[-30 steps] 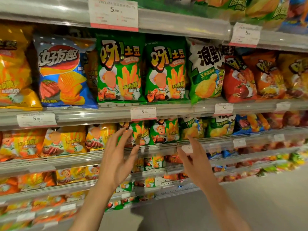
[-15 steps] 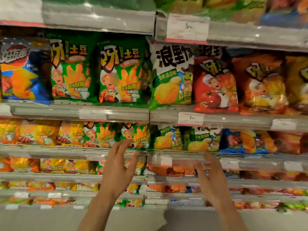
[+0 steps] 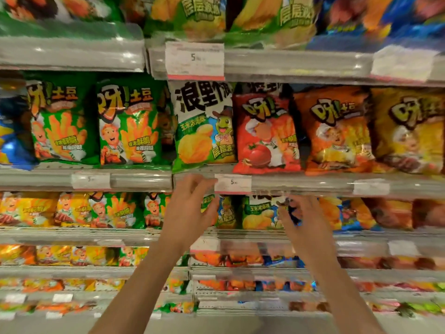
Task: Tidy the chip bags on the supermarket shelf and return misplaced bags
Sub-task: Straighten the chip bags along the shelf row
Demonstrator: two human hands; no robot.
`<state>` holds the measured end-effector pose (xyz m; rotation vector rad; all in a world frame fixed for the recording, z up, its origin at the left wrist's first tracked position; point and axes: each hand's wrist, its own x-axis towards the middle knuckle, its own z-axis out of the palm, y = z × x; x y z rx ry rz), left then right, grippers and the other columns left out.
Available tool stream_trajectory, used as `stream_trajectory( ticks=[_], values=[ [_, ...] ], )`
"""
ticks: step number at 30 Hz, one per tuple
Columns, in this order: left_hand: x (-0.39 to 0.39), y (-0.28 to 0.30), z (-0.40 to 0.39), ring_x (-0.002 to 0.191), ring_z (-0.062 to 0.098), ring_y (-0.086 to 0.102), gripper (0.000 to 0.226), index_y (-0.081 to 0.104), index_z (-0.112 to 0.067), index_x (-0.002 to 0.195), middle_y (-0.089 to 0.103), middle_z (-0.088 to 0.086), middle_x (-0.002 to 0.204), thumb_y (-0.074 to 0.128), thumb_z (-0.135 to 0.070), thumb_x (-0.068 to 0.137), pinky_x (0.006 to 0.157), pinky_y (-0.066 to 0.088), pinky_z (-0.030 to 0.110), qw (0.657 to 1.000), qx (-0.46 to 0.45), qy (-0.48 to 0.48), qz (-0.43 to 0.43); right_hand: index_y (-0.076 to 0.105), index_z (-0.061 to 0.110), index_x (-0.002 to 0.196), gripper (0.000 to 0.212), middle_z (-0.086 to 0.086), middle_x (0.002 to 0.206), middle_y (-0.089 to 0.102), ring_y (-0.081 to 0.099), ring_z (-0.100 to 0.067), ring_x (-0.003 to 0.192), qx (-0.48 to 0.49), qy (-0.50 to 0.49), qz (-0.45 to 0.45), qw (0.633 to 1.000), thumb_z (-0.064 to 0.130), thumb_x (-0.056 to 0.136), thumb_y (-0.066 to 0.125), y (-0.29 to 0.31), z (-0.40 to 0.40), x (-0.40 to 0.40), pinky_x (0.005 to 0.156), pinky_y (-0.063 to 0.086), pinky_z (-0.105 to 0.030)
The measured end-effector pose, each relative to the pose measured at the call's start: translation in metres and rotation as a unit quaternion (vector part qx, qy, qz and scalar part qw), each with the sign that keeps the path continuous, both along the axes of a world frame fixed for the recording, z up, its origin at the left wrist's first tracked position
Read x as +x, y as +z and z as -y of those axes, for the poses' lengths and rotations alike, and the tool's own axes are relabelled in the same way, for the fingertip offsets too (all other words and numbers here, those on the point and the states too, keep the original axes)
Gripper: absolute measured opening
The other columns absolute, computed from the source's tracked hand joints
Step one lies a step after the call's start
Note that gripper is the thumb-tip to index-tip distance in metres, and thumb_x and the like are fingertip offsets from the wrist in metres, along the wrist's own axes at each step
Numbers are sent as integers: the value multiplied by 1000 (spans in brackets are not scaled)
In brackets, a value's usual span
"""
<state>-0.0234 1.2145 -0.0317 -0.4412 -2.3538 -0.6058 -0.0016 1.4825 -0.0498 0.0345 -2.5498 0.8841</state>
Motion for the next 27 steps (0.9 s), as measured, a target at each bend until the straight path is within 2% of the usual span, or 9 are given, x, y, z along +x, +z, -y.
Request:
stream_trajectory(
  ticks=[5, 9, 12, 15, 19, 21, 24, 27],
  values=[
    [-33, 4, 5, 103, 26, 53, 39, 65, -12, 122, 56, 9, 111, 72, -28, 88, 80, 51, 40, 998, -57, -28, -27, 68, 18, 122, 32, 0, 107, 64, 63, -21, 96, 74, 103, -111, 986, 21, 90, 75, 20, 37, -33, 83, 56, -35],
    [-45, 0, 10, 101, 26, 53, 40, 66, -14, 120, 54, 7, 109, 65, -40, 90, 78, 50, 38, 996, -53, -54, -43, 65, 19, 120, 33, 12, 94, 47, 49, -11, 88, 77, 115, -142, 980, 21, 89, 76, 17, 56, -50, 85, 51, -35],
    [-48, -3, 11, 99, 26, 53, 39, 67, -13, 119, 55, 7, 108, 69, -39, 89, 78, 49, 37, 995, -44, -60, -63, 64, 21, 117, 29, 17, 93, 42, 41, -4, 87, 59, 107, -143, 982, 23, 90, 75, 13, 56, -55, 86, 49, -35],
    [-51, -6, 11, 96, 26, 53, 39, 68, -13, 118, 55, 7, 105, 76, -35, 86, 75, 48, 36, 994, -43, -60, -81, 64, 21, 116, 29, 16, 93, 42, 42, -5, 86, 52, 113, -149, 981, 23, 89, 76, 12, 56, -57, 85, 51, -37],
    [-51, -6, 11, 96, 25, 54, 37, 69, -14, 115, 55, 6, 105, 75, -37, 87, 75, 47, 35, 994, -33, -67, -84, 66, 21, 116, 29, 16, 92, 45, 43, -5, 84, 52, 122, -141, 981, 24, 89, 77, 16, 56, -56, 83, 53, -38],
    [-51, -6, 11, 97, 24, 54, 36, 70, -14, 114, 56, 6, 105, 74, -38, 87, 76, 47, 33, 994, -26, -67, -83, 66, 24, 116, 26, 16, 89, 52, 49, -3, 79, 31, 124, -115, 985, 28, 91, 74, 25, 54, -51, 79, 53, -31],
    [-50, -5, 11, 98, 22, 53, 35, 69, -15, 113, 55, 4, 106, 72, -39, 87, 76, 47, 30, 994, -21, -66, -80, 68, 27, 111, 21, 14, 88, 63, 61, -6, 83, -69, 118, -96, 986, 31, 91, 72, 58, 49, -38, 72, 51, -18],
    [-50, -5, 10, 99, 22, 54, 35, 69, -16, 113, 55, 4, 106, 73, -38, 86, 76, 48, 32, 995, -18, -64, -76, 67, 29, 110, 18, 12, 92, 65, 62, -6, 84, -90, 120, -105, 983, 30, 93, 72, 105, 49, -40, 74, 52, -18]
  ],
)
